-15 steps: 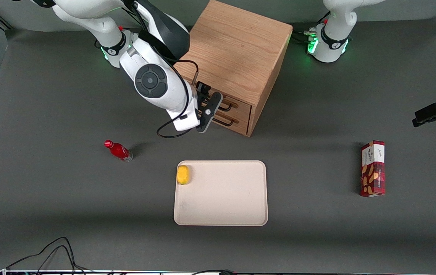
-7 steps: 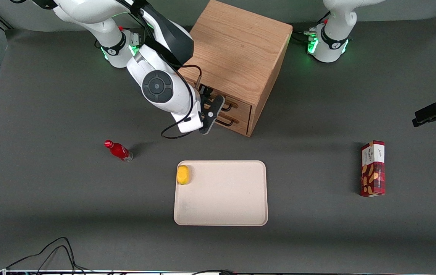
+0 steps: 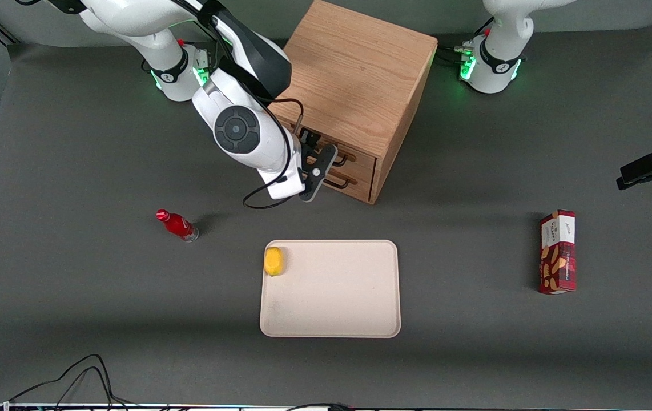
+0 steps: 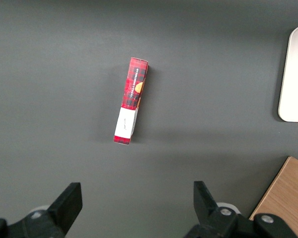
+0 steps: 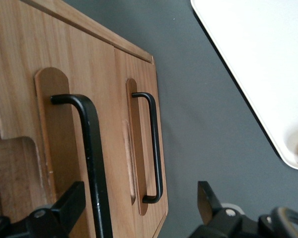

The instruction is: Open upper drawer

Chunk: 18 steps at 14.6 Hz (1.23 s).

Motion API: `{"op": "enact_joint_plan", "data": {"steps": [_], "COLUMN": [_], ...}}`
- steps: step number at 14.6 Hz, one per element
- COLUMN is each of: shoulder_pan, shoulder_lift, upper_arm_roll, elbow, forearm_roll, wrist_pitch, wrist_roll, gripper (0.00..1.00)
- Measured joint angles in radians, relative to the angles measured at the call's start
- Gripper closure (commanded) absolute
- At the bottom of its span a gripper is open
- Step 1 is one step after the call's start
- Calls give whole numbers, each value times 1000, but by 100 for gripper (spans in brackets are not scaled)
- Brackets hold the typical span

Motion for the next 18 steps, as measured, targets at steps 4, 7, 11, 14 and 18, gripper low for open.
{"op": "enact_joint_plan", "data": {"steps": [4,7,11,14,18], "shoulder_pan": [0,0,0,0,0], "shoulder_lift": [3,10,15,15,15], "upper_arm_roll": [0,0,1,2,2], "elbow": [-5,-19,-33,-40,-44], "forearm_roll": [0,0,-1,-1,-8], "wrist_pitch": [22,49,63,77,83], "wrist_roll": [0,0,0,-1,-2], "gripper": [0,0,0,0,0]}}
